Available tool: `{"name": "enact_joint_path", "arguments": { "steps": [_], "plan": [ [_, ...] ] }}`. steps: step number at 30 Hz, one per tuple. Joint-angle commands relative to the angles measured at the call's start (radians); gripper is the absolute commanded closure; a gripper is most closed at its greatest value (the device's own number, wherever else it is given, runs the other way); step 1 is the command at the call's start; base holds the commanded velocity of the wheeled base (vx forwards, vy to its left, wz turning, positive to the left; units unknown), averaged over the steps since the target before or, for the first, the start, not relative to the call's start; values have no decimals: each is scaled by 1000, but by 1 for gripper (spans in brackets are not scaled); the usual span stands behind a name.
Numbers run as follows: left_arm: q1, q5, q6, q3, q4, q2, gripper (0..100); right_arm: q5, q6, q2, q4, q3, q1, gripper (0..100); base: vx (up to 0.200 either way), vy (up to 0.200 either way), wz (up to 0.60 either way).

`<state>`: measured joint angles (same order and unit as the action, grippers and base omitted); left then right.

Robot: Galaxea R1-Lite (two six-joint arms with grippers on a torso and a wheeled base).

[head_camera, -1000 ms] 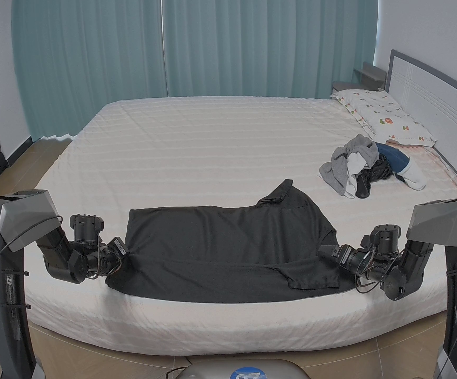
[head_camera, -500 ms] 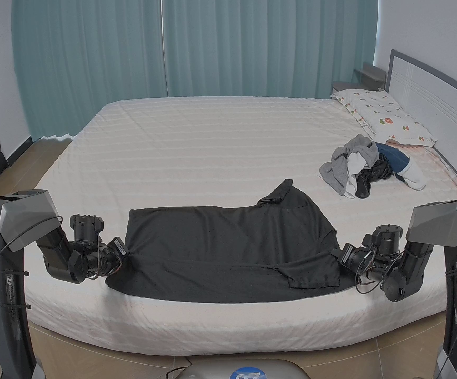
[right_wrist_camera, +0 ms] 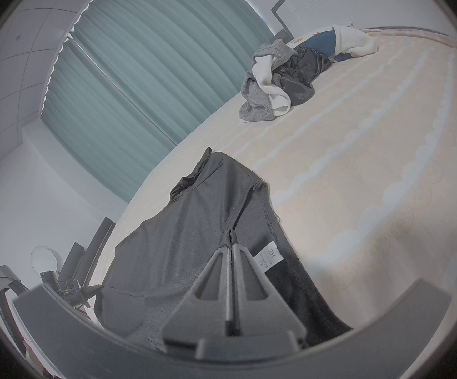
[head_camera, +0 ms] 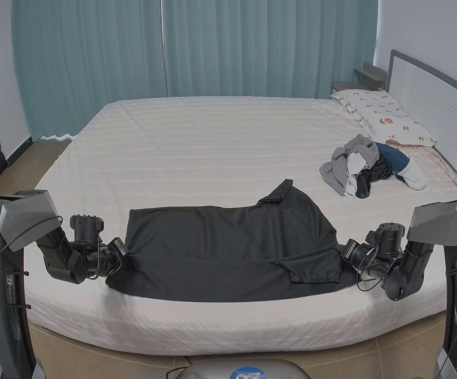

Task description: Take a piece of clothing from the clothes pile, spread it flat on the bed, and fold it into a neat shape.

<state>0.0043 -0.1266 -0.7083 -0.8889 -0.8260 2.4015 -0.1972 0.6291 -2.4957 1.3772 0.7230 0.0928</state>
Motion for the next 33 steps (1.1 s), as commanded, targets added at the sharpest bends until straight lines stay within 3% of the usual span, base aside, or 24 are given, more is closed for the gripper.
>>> {"name": "enact_joint_path", "arguments": {
  "steps": [1,3,4,7,8,17,26,33],
  "plan": [
    [0,-1,0,1,-1,1,100,1,0,-8,0,-4,2,100,0,0,0],
    [0,-1,0,2,1,-1,100,1,0,-17,2,-4,7,100,0,0,0],
    [0,-1,0,2,1,-1,100,4,-2,-18,2,-4,10,0,0,0,0],
    [0,-1,-2,1,-1,-1,100,9,-2,-18,6,-7,12,0,0,0,0],
    [0,-1,-5,-1,-1,-1,0,9,1,-18,14,-8,12,0,0,0,0],
    [36,1,-60,-5,-53,-25,0,30,7,21,172,-126,-1,0,0,0,0],
    [65,-5,-36,45,-214,-38,0,33,55,34,184,-192,-7,0,0,0,0],
    [57,-30,-53,91,-214,-74,0,35,55,29,183,-195,-8,0,0,0,0]
  ]
}}
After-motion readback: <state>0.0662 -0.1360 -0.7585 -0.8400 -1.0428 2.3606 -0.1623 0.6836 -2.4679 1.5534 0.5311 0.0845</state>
